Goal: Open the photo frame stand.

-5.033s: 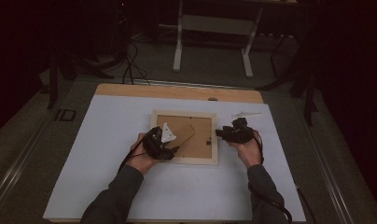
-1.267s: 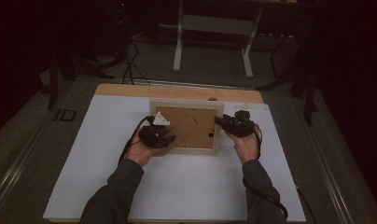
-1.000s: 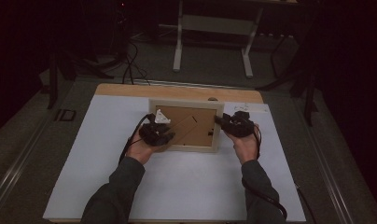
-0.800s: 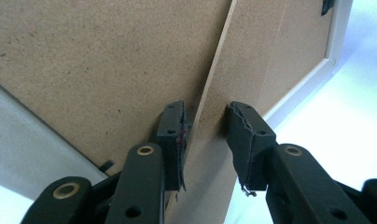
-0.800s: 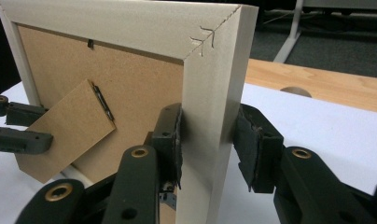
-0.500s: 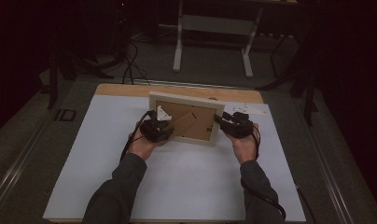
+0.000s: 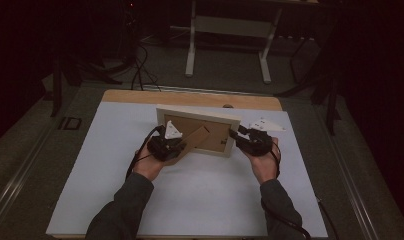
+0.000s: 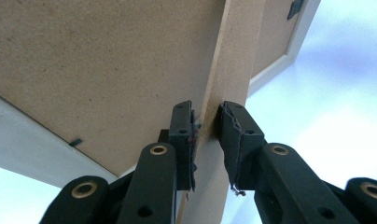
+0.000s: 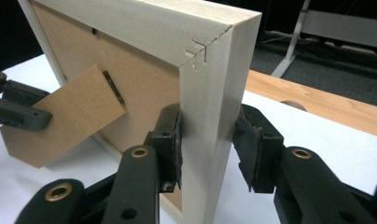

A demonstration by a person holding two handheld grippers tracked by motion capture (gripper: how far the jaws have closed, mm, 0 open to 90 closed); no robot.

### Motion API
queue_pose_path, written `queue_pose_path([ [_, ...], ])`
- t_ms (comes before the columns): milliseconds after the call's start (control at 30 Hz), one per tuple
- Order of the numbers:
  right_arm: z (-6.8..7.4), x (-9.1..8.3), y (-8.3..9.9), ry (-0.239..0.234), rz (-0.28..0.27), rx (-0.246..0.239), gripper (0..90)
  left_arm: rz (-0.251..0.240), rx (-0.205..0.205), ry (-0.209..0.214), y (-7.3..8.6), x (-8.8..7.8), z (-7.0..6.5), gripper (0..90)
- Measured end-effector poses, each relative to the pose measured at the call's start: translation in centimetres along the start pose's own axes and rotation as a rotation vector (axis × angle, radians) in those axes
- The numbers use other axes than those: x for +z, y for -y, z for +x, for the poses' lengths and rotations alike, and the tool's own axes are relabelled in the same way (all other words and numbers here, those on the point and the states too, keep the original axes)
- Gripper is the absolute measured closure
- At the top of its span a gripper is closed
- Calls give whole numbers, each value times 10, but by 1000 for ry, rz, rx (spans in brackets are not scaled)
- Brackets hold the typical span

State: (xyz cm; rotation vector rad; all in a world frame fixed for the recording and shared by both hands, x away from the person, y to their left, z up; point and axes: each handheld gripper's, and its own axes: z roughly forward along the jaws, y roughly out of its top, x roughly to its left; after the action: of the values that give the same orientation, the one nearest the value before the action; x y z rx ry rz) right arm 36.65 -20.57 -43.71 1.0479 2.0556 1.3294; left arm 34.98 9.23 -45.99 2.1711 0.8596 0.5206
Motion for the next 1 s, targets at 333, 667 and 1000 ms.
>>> queue_pose_path([
  [333, 15, -9, 6, 22, -10, -58, 623, -7, 11, 5, 7, -5, -4, 763],
  [667, 29, -16, 12, 59, -16, -117, 623, -45, 14, 46, 19, -16, -18, 800],
  [1000, 38, -23, 18, 57, -22, -154, 622, -68, 26, 92, 27, -20, -28, 806],
])
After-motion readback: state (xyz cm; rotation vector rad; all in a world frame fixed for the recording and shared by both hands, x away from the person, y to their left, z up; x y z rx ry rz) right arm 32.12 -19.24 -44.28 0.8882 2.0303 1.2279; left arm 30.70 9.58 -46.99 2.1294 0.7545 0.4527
